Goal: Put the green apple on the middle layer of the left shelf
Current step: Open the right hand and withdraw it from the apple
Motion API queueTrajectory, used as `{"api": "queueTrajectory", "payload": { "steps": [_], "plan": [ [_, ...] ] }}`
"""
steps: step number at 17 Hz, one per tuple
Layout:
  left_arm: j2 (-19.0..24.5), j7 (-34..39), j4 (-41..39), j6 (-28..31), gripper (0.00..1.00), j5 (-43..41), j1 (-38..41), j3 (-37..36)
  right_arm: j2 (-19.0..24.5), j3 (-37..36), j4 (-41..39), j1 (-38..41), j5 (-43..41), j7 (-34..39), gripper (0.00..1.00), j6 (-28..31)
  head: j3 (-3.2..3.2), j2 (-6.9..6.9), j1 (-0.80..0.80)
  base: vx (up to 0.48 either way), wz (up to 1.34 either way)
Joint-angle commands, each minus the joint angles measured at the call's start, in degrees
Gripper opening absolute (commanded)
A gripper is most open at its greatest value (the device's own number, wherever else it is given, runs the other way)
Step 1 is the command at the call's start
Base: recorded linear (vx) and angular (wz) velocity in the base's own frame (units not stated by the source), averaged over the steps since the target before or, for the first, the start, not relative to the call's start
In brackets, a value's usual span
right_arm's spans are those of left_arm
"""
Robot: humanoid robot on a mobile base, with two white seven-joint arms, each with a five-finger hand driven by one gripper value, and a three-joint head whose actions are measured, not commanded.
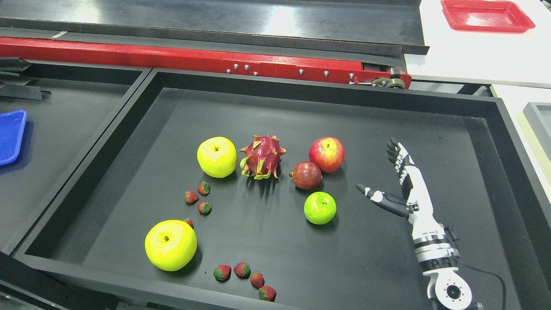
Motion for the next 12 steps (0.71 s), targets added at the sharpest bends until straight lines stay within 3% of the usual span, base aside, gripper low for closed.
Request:
{"api": "queueTrajectory", "payload": {
  "steps": [1,12],
  "plan": [
    [1.0,0.1,0.0,0.0,1.0,0.0,0.0,0.0,-1.0,-5.7,-0.6,0.5,-5.8,0.0,1.0,-0.3,0.0,0.0,0.0,0.0,0.0],
    [1.0,0.1,0.0,0.0,1.0,0.0,0.0,0.0,-1.0,-5.5,-0.6,0.8,-5.8,0.0,1.0,-0.3,0.0,0.0,0.0,0.0,0.0]
  ]
}}
